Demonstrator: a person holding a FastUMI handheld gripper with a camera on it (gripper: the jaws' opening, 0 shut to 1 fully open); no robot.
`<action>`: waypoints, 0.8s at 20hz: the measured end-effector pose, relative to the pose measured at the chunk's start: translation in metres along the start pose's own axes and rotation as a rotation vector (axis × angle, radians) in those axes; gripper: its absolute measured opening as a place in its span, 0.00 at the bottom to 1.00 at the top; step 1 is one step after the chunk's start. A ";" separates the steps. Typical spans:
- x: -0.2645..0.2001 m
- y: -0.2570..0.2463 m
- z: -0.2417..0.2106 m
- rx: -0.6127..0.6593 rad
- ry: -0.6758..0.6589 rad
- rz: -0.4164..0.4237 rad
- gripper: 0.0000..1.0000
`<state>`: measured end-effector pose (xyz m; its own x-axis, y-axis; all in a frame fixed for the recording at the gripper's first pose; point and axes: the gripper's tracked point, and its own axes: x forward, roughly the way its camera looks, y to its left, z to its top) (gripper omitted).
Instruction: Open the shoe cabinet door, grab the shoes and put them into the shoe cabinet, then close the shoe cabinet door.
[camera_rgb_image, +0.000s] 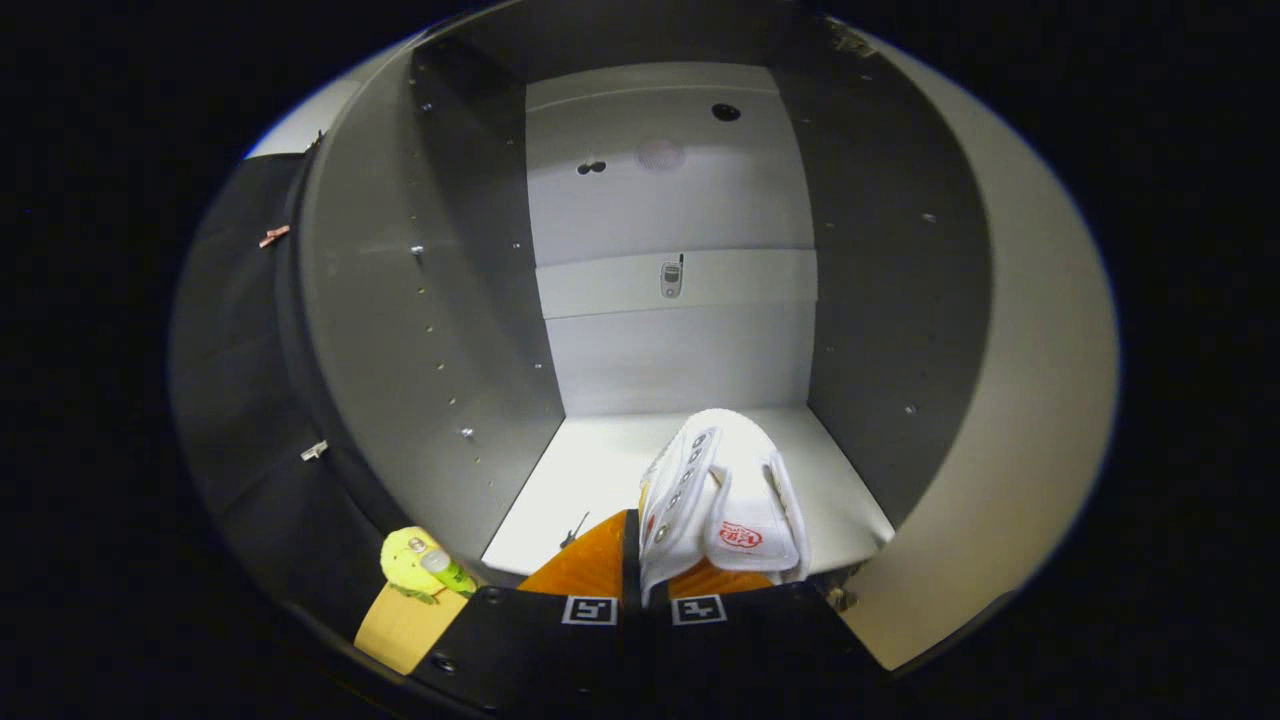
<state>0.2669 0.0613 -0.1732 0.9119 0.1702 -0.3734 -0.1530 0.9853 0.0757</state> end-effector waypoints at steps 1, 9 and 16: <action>0.015 -0.001 0.005 -0.018 0.004 -0.007 0.05; 0.115 -0.015 0.015 -0.092 0.050 -0.062 0.05; 0.156 -0.015 -0.015 -0.231 0.135 -0.076 0.05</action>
<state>0.4058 0.0737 -0.2463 0.8673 0.0805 -0.4913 -0.1829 0.9693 -0.1641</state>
